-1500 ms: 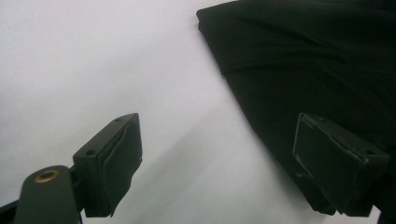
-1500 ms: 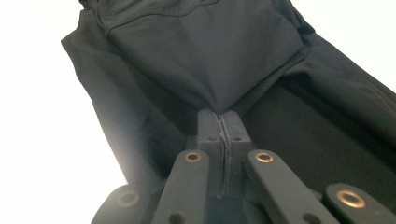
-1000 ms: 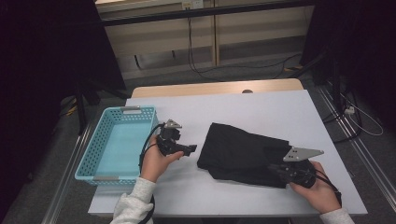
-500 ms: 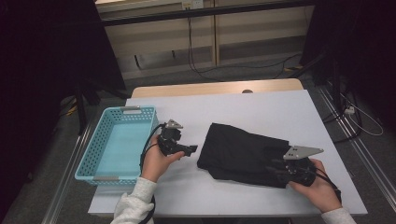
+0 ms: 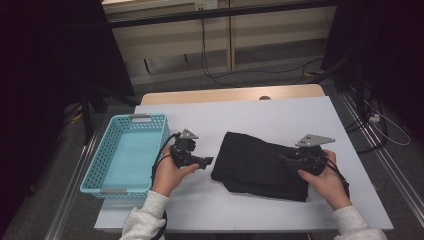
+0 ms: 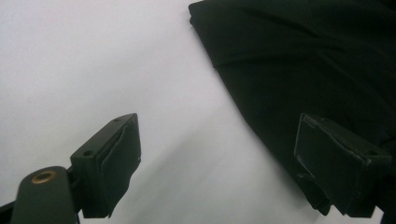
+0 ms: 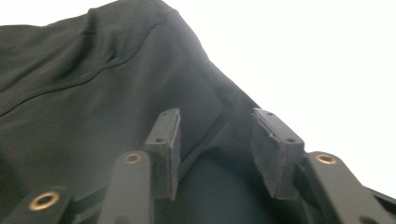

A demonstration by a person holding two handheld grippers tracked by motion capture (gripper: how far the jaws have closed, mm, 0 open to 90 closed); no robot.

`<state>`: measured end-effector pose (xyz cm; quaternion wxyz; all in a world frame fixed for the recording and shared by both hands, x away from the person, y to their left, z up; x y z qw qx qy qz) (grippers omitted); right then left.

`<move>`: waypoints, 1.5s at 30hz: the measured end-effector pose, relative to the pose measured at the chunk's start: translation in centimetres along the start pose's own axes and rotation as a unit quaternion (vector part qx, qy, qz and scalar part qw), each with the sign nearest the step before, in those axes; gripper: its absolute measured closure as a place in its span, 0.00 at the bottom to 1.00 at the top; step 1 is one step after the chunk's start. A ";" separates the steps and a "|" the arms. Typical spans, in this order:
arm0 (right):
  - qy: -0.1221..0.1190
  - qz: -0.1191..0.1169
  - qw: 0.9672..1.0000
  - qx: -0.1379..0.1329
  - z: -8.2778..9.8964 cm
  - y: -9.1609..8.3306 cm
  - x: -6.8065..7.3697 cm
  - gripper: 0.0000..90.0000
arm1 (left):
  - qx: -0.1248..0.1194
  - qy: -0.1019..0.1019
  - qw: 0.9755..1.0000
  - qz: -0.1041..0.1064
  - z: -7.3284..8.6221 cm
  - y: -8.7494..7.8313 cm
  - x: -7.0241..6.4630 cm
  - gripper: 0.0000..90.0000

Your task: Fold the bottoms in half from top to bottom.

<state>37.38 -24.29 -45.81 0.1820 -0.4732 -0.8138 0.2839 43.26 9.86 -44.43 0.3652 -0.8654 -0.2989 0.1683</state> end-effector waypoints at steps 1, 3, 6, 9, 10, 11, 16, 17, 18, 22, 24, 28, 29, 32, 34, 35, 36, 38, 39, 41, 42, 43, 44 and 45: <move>0.001 0.003 1.000 -0.001 -0.2 0.4 -0.2 0.63 | 0.000 0.001 1.000 -0.002 0.0 -0.1 0.0 0.16; 0.006 0.002 1.000 0.001 -0.8 1.4 -0.4 0.65 | 0.002 0.002 1.000 0.000 0.0 -0.2 0.0 0.16; 0.008 0.003 1.000 0.000 -1.4 2.6 -0.7 0.63 | -0.002 0.001 1.000 -0.001 0.0 -0.2 -0.1 0.16; 0.018 0.002 1.000 0.014 -1.7 3.8 -1.0 0.59 | -0.001 0.004 1.000 -0.001 0.0 -0.4 -0.2 0.16; 0.021 -0.002 1.000 0.016 -1.7 4.1 -1.0 0.59 | 0.000 0.004 1.000 -0.002 0.0 -0.4 -0.2 0.16; 0.018 -0.003 1.000 0.017 -1.8 4.4 -1.0 0.61 | -0.001 0.003 1.000 -0.002 0.1 -0.4 -0.2 0.16; -0.002 -0.022 0.999 0.037 -1.7 5.5 -0.1 0.71 | -0.001 -0.001 1.000 -0.001 0.2 -0.5 -0.2 0.16; -0.005 -0.024 0.999 0.034 -1.7 5.5 0.1 0.77 | 0.000 0.000 1.000 -0.001 0.2 -0.5 -0.2 0.16; -0.009 -0.030 0.999 0.034 -1.7 5.6 0.3 0.85 | 0.000 0.001 1.000 -0.003 0.2 -0.6 -0.2 0.16; -0.014 -0.028 0.999 0.037 -1.8 5.5 0.6 0.93 | 0.000 0.002 1.000 -0.003 0.2 -0.6 -0.2 0.16; 0.004 -0.033 0.999 0.035 -1.9 5.2 0.4 0.94 | 0.000 0.001 1.000 -0.003 0.2 -0.6 -0.2 0.16; 0.034 -0.033 0.999 0.022 -2.3 3.9 -0.2 0.94 | 0.000 0.002 1.000 -0.002 0.2 -0.5 -0.2 0.16; 0.039 -0.037 0.998 0.019 -2.5 3.4 -0.3 0.94 | 0.000 0.002 1.000 -0.001 0.3 -0.4 -0.2 0.16; 0.054 -0.047 0.997 0.007 -2.8 2.3 -0.5 0.99 | 0.003 -0.001 1.000 0.000 0.4 -0.3 -0.2 0.16; 0.061 -0.050 0.997 0.002 -2.8 1.8 -0.7 1.00 | 0.003 -0.001 1.000 -0.001 0.3 -0.3 -0.2 0.16; 0.062 -0.052 0.997 0.002 -2.8 1.6 -0.8 1.00 | 0.000 -0.002 1.000 0.000 0.3 -0.3 -0.2 0.16; 0.060 -0.050 0.997 0.005 -2.6 1.5 -0.8 1.00 | -0.001 -0.002 1.000 0.001 0.3 -0.3 -0.3 0.16; 0.058 -0.046 0.997 0.006 -2.4 1.5 -0.9 1.00 | 0.000 0.001 1.000 -0.003 0.2 -0.3 -0.3 0.16; 0.054 -0.042 0.998 0.007 -2.3 1.5 -1.0 1.00 | 0.002 0.002 1.000 0.000 0.2 -0.3 -0.3 0.16; 0.044 -0.032 0.998 0.016 -2.1 1.7 -1.1 1.00 | 0.001 0.001 1.000 0.001 0.2 -0.3 -0.4 0.16; 0.048 -0.036 0.998 0.011 -2.0 1.8 -1.1 1.00 | 0.003 0.002 1.000 0.001 0.2 -0.2 -0.4 0.16; 0.044 -0.036 0.998 0.008 -2.0 1.9 -1.1 1.00 | 0.002 -0.001 1.000 0.003 0.2 -0.2 -0.4 0.16; 0.034 -0.035 0.999 0.009 -2.1 2.0 -1.1 1.00 | 0.002 0.001 1.000 0.002 0.2 -0.1 -0.4 0.16; 0.028 -0.036 0.999 0.007 -2.2 2.1 -1.0 1.00 | 0.005 0.002 1.000 0.002 0.3 0.0 -0.4 0.16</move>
Point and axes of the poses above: each handheld gripper's, and its own axes: y roughly forward along the jaws, z roughly out of its underside, x roughly to its left, the point moved 4 cm from there along y, roughly forward along the jaws, and after that the axes turned 2 degrees about y, right-handed, at the moved point
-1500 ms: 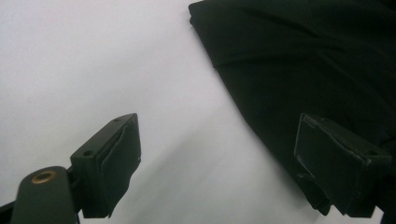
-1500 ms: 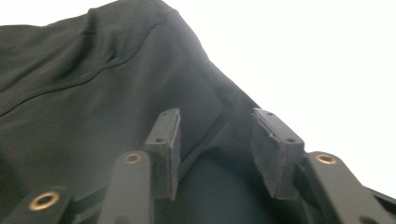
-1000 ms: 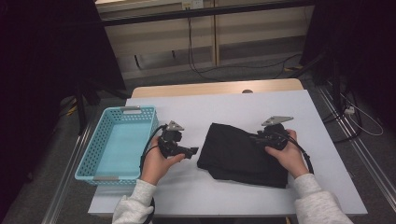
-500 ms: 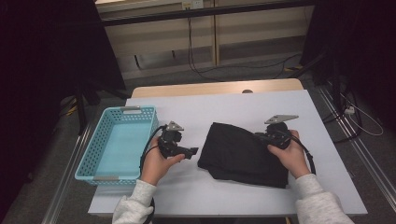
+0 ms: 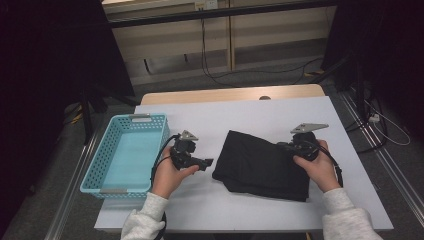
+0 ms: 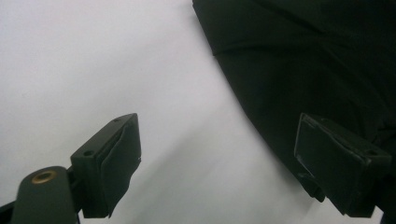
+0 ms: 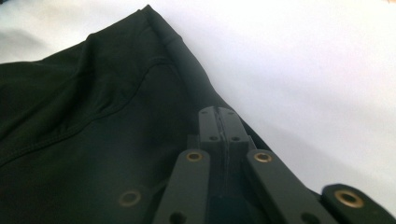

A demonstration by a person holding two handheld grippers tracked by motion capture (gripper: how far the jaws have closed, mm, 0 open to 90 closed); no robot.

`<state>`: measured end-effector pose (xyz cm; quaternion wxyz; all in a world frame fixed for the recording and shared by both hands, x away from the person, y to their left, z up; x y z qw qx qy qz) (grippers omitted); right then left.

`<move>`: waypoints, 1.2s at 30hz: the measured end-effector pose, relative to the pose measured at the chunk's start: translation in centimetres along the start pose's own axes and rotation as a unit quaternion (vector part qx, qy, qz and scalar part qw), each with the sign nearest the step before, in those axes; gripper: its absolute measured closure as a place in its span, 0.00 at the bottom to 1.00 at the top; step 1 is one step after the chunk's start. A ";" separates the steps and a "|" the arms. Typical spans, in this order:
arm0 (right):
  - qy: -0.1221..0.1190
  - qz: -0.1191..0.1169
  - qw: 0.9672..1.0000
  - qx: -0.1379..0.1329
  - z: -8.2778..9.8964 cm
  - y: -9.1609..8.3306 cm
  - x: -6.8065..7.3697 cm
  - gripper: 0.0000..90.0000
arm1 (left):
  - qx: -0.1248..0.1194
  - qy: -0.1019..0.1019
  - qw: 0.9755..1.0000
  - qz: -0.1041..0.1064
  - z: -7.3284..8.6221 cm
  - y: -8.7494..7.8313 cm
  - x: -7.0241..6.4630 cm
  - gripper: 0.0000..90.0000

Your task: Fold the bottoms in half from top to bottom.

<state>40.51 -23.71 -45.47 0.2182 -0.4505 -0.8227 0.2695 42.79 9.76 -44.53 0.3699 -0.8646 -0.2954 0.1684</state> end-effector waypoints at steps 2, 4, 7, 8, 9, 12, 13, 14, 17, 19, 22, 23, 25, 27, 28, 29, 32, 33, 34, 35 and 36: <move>-0.006 -0.003 1.000 -0.001 -0.3 0.4 0.2 1.00 | 0.001 -0.001 1.000 0.003 0.0 0.1 -0.1 0.16; -0.010 0.000 1.000 0.003 -0.4 1.0 0.3 0.96 | 0.001 -0.001 1.000 0.004 0.0 0.2 -0.1 0.16; -0.034 0.025 0.999 0.023 0.0 2.0 0.2 0.88 | 0.002 0.001 1.000 0.003 0.0 0.2 -0.2 0.16; -0.039 0.032 0.998 0.025 0.1 2.2 0.2 0.84 | 0.002 0.002 1.000 0.003 0.0 0.3 -0.2 0.16; -0.044 0.037 0.998 0.027 0.1 2.3 0.2 0.76 | 0.002 0.003 1.000 0.003 0.0 0.3 -0.2 0.16; -0.033 0.023 0.999 0.017 -0.1 2.3 -0.1 0.69 | 0.004 0.002 1.000 0.003 0.1 0.3 -0.2 0.16; -0.028 0.019 0.999 0.019 -0.1 2.4 -0.2 0.63 | 0.003 -0.001 1.000 0.004 0.1 0.3 -0.2 0.16; -0.024 0.016 0.999 0.025 0.1 2.6 -0.2 0.65 | 0.003 -0.003 1.000 0.005 0.1 0.4 -0.2 0.16; -0.028 0.003 0.999 0.039 0.5 3.1 0.2 0.81 | 0.003 0.000 1.000 0.003 0.1 0.3 -0.2 0.16; -0.040 0.003 0.998 0.040 0.4 3.0 0.3 0.93 | 0.001 -0.002 1.000 0.005 0.0 0.2 -0.2 0.16; -0.031 0.002 0.999 0.042 0.5 3.1 0.4 0.95 | 0.002 0.000 1.000 0.004 0.1 0.2 -0.2 0.16; -0.022 0.000 0.999 0.042 0.4 3.0 0.4 0.95 | 0.002 0.000 1.000 0.003 0.1 0.2 -0.2 0.16; -0.010 -0.002 0.999 0.039 0.3 2.6 0.3 0.96 | 0.001 -0.001 1.000 0.003 0.1 0.2 -0.2 0.16; 0.005 -0.012 0.999 0.029 0.0 1.9 0.2 0.96 | -0.002 0.000 1.000 0.002 0.0 0.1 -0.2 0.16; 0.011 -0.011 1.000 0.019 -0.2 1.4 0.2 0.96 | -0.002 -0.001 1.000 0.002 0.0 0.1 -0.2 0.16; 0.015 -0.013 1.000 0.016 -0.3 1.1 0.2 0.96 | -0.002 -0.002 1.000 0.001 0.0 0.1 -0.2 0.16; 0.013 -0.017 1.000 0.005 -0.6 0.1 0.3 0.96 | -0.001 0.000 1.000 0.002 0.0 0.2 -0.3 0.16; 0.016 -0.018 1.000 0.005 -0.7 -0.1 0.3 0.96 | -0.002 -0.002 1.000 0.005 -0.1 0.2 -0.4 0.16; 0.017 -0.017 1.000 0.006 -0.7 -0.4 0.3 0.96 | -0.004 -0.002 1.000 0.004 -0.1 0.2 -0.4 0.16; 0.017 -0.017 1.000 0.005 -0.7 -0.5 0.3 0.96 | -0.005 -0.003 1.000 0.005 -0.2 0.2 -0.4 0.16; 0.018 -0.015 1.000 0.005 -0.7 -0.7 0.2 0.96 | -0.005 -0.002 1.000 0.005 -0.2 0.2 -0.5 0.16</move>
Point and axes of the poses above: each handheld gripper's, and its own axes: y roughly forward along the jaws, z roughly out of its underside, x roughly to its left, the point moved 4 cm from there along y, roughly forward along the jaws, and after that the axes turned 2 degrees about y, right-handed, at the moved point
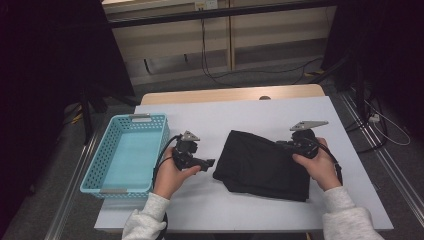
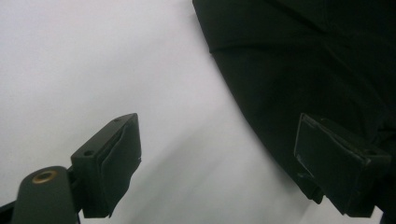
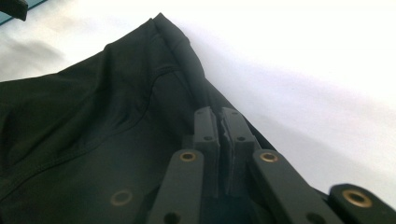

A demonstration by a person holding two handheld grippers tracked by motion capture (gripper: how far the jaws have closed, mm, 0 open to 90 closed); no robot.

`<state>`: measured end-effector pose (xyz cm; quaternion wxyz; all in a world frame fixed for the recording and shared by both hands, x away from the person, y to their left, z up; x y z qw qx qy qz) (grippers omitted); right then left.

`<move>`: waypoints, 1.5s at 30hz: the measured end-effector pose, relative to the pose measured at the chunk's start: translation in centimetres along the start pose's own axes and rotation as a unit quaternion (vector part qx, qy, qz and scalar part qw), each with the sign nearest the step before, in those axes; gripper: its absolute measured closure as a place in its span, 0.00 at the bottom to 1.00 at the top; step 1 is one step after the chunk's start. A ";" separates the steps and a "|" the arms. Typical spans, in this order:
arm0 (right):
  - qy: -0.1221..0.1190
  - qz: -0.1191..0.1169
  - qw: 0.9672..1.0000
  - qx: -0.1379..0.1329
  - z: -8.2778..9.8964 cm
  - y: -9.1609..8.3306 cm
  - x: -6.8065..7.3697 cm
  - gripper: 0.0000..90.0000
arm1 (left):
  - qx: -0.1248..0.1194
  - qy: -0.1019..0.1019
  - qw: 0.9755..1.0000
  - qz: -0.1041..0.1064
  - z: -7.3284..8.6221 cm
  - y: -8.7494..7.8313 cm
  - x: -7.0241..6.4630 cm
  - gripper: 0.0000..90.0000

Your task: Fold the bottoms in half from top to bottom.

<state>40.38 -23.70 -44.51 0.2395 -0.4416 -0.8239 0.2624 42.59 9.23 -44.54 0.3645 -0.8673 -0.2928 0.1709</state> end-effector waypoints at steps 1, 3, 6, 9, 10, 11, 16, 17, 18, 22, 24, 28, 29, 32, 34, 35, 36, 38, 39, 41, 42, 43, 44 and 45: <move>0.001 0.002 1.000 0.000 0.0 -0.2 -0.1 0.96 | -0.001 -0.002 1.000 0.002 0.0 0.0 0.0 0.16; 0.010 0.001 1.000 -0.001 0.1 -0.6 -0.5 0.96 | 0.001 0.000 1.000 0.002 0.0 0.0 0.0 0.16; 0.016 0.005 1.000 0.004 0.4 -0.9 -0.9 0.96 | 0.003 0.002 1.000 0.001 0.0 0.1 0.0 0.16; 0.018 0.011 1.000 0.006 0.8 -1.1 -1.4 0.96 | 0.001 0.000 1.000 0.002 -0.1 0.2 -0.1 0.16; 0.019 0.012 1.000 0.004 0.8 -1.3 -1.5 0.96 | 0.000 0.000 1.000 0.004 -0.1 0.2 -0.2 0.16; 0.021 0.013 1.000 0.003 0.8 -1.4 -1.6 0.96 | 0.000 -0.001 1.000 0.003 -0.1 0.2 -0.2 0.16; 0.019 0.020 1.000 0.009 1.4 -1.0 -1.8 0.96 | 0.005 0.003 1.000 0.007 -0.2 0.6 -0.5 0.16; 0.019 0.020 1.000 0.011 1.4 -1.0 -1.8 0.95 | 0.004 0.001 1.000 0.007 -0.2 0.6 -0.6 0.16; 0.018 0.021 1.000 0.012 1.4 -0.9 -1.8 0.95 | 0.004 0.001 1.000 0.008 -0.1 0.7 -0.7 0.16; 0.020 0.022 0.999 0.010 1.4 -1.0 -1.8 0.95 | 0.000 -0.001 1.000 0.017 -0.2 0.7 -1.1 0.17; 0.023 0.024 0.999 0.011 1.5 -1.0 -1.9 0.95 | -0.002 -0.003 1.000 0.019 -0.2 0.7 -1.2 0.17; 0.023 0.026 0.999 0.012 1.6 -0.8 -2.0 0.95 | -0.009 -0.008 0.999 0.033 -0.1 0.5 -1.8 0.16; 0.024 0.027 0.999 0.012 1.6 -0.8 -2.0 0.95 | -0.012 -0.008 0.999 0.036 -0.1 0.4 -1.9 0.16; 0.025 0.027 0.999 0.011 1.6 -0.8 -2.0 0.95 | -0.016 -0.006 0.999 0.044 0.2 0.4 -2.6 0.15; 0.026 0.028 0.999 0.012 1.6 -0.8 -2.0 0.95 | -0.015 -0.004 0.999 0.049 0.5 0.6 -3.1 0.12; 0.028 0.028 0.999 0.011 1.7 -0.9 -2.0 0.95 | -0.011 0.007 0.999 0.050 0.6 0.6 -3.2 0.10; 0.026 0.028 0.999 0.011 1.7 -0.9 -2.0 0.95 | -0.011 0.009 0.998 0.055 0.8 0.7 -3.5 0.10; 0.026 0.029 0.999 0.010 1.7 -0.9 -2.0 0.95 | -0.011 0.009 0.998 0.060 1.1 0.9 -3.8 0.07; 0.027 0.029 0.999 0.010 1.8 -0.9 -2.0 0.95 | -0.006 0.017 0.998 0.063 1.3 1.0 -4.0 0.06; 0.026 0.029 0.999 0.010 1.8 -0.9 -2.1 0.96 | -0.007 0.030 0.997 0.066 1.7 1.4 -4.4 0.06; 0.027 0.029 0.999 0.011 1.9 -0.8 -2.1 0.96 | -0.009 0.032 0.998 0.062 1.7 1.5 -4.4 0.07; 0.026 0.029 0.999 0.012 1.9 -0.8 -2.1 0.95 | -0.013 0.032 0.998 0.058 1.8 1.7 -4.5 0.10; 0.026 0.030 0.999 0.011 1.9 -0.8 -2.1 0.96 | -0.010 0.032 0.998 0.057 1.9 1.8 -4.5 0.12; 0.026 0.030 0.999 0.011 1.9 -0.8 -2.1 0.95 | -0.010 0.033 0.998 0.056 1.9 1.9 -4.5 0.15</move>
Point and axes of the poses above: each handheld gripper's, and its own axes: y roughly forward along the jaws, z roughly out of its underside, x roughly to its left, the point moved 4 cm from there along y, roughly forward along the jaws, and after that the axes turned 2 degrees about y, right-handed, at the moved point
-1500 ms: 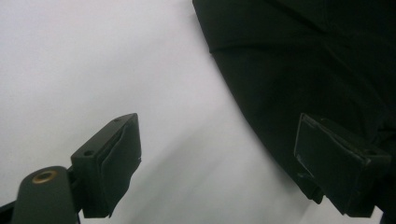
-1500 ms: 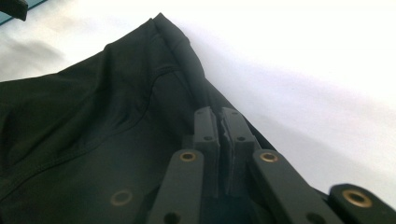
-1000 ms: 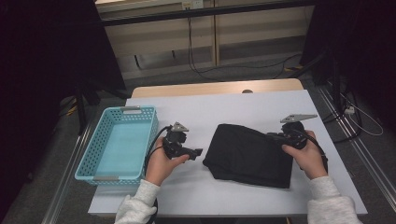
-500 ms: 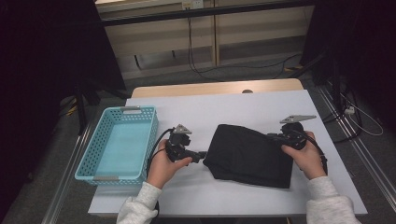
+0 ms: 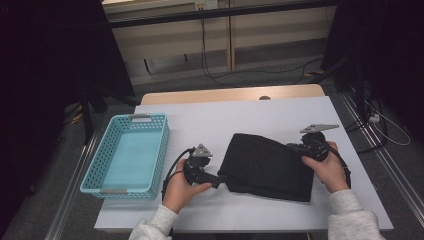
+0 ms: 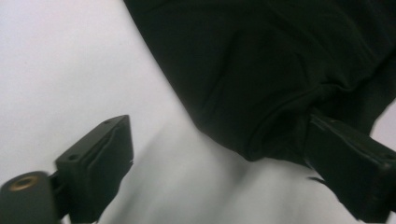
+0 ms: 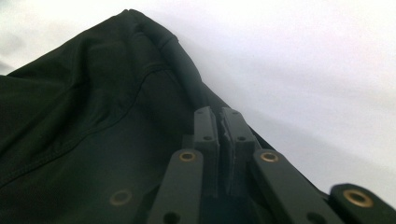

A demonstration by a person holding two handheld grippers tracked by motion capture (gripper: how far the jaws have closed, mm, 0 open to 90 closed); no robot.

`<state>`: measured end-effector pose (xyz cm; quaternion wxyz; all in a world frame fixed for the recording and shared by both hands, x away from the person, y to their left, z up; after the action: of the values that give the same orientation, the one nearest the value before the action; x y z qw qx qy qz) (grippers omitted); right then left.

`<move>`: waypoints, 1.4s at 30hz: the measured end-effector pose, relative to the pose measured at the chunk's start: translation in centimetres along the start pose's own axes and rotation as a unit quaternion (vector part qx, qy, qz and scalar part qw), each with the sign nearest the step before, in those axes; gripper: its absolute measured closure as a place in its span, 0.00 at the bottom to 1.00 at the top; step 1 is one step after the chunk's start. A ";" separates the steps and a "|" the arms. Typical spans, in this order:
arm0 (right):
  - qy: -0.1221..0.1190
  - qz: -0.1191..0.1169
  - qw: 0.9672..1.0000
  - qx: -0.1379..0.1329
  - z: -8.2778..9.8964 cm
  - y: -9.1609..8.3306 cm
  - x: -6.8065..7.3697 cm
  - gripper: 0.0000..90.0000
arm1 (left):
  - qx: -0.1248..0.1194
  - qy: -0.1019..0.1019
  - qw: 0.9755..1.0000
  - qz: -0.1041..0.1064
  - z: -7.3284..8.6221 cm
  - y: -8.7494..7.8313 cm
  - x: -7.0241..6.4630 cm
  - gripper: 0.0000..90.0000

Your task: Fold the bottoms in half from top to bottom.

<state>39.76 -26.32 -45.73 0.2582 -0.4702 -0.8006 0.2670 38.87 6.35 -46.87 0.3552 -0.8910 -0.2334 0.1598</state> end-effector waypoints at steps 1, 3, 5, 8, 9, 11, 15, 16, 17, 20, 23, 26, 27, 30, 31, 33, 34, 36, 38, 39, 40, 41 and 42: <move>0.000 0.000 1.000 0.000 0.0 0.0 0.0 0.95 | 0.002 -0.001 1.000 0.000 0.1 0.1 0.0 0.18; 0.001 0.000 1.000 -0.002 0.0 0.0 0.0 0.95 | 0.015 0.000 1.000 0.005 0.4 0.4 0.0 0.26; 0.000 0.000 1.000 -0.002 0.0 0.0 -0.1 0.95 | 0.014 -0.005 1.000 0.007 0.7 0.7 0.1 0.31; 0.004 0.000 1.000 -0.003 0.0 -0.1 -0.1 0.96 | 0.010 -0.006 1.000 0.012 0.6 0.6 0.1 0.37; 0.004 0.000 1.000 -0.004 0.0 -0.1 -0.1 0.96 | 0.011 -0.004 1.000 0.011 0.6 0.7 0.0 0.41; 0.004 0.000 1.000 -0.005 0.0 -0.1 -0.1 0.96 | 0.010 -0.002 1.000 0.010 0.6 0.7 0.0 0.48; 0.005 0.001 1.000 -0.006 -0.1 -0.2 -0.1 0.96 | 0.006 -0.007 1.000 0.023 0.5 0.8 -0.2 0.65; 0.007 0.000 1.000 -0.007 -0.1 -0.2 -0.1 0.96 | 0.007 -0.014 0.999 0.030 0.4 0.8 -0.2 0.68; 0.007 0.000 1.000 -0.008 -0.1 -0.3 -0.1 0.96 | 0.007 -0.021 0.999 0.038 0.4 0.9 -0.3 0.74; 0.008 0.000 1.000 -0.011 -0.2 -0.4 -0.2 0.96 | 0.009 -0.023 0.999 0.046 0.4 0.9 -0.2 0.86; 0.010 -0.002 1.000 -0.014 -0.3 -0.6 -0.2 0.96 | 0.013 -0.025 0.998 0.049 0.3 0.6 0.0 0.91; 0.012 -0.004 1.000 -0.017 -0.4 -0.8 -0.2 0.96 | 0.008 -0.020 0.999 0.033 0.0 0.1 0.5 0.92; 0.012 -0.004 1.000 -0.019 -0.4 -0.9 -0.2 0.96 | 0.004 -0.017 1.000 0.025 -0.1 -0.1 0.8 0.92; 0.014 -0.007 1.000 -0.018 -0.4 -1.1 0.0 0.96 | 0.003 -0.009 1.000 0.007 -0.2 -0.6 1.4 0.92; 0.014 -0.008 1.000 -0.016 -0.4 -1.2 0.1 0.96 | 0.002 -0.008 1.000 0.004 -0.2 -0.7 1.5 0.92; 0.014 -0.009 1.000 -0.014 -0.3 -1.4 0.5 0.96 | 0.000 -0.011 1.000 0.005 -0.1 -0.8 1.7 0.92; 0.014 -0.009 1.000 -0.015 -0.3 -1.5 0.6 0.96 | -0.001 -0.011 1.000 0.006 -0.1 -0.8 1.6 0.92; 0.011 -0.011 1.000 -0.013 -0.1 -1.7 0.8 0.96 | 0.000 -0.012 1.000 0.006 -0.1 -0.7 1.6 0.90; 0.010 -0.011 1.000 -0.012 0.0 -1.9 0.9 0.96 | 0.001 -0.009 1.000 0.003 0.0 -0.6 1.6 0.87; 0.014 -0.011 1.000 -0.012 0.1 -2.0 0.9 0.96 | 0.000 -0.012 1.000 0.004 0.0 -0.6 1.6 0.84; 0.019 -0.011 1.000 -0.011 0.1 -2.2 0.9 0.96 | -0.002 -0.014 1.000 0.007 0.0 -0.7 1.6 0.80; 0.022 -0.012 1.000 -0.010 0.2 -2.4 0.9 0.96 | -0.006 -0.016 1.000 0.004 -0.1 -0.7 1.6 0.75; 0.022 -0.013 1.000 -0.010 0.3 -2.7 0.8 0.96 | -0.011 -0.015 1.000 -0.002 -0.2 -0.8 1.7 0.67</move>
<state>37.58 -26.80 -43.99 0.2746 -0.4678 -0.8033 0.2457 40.12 7.68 -46.35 0.3426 -0.8918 -0.2422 0.1696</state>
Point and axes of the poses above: each handheld gripper's, and its own axes: y roughly forward along the jaws, z roughly out of its underside, x roughly to its left, the point moved 4 cm from there along y, roughly forward along the jaws, and after that the axes turned 2 degrees about y, right-handed, at the moved point
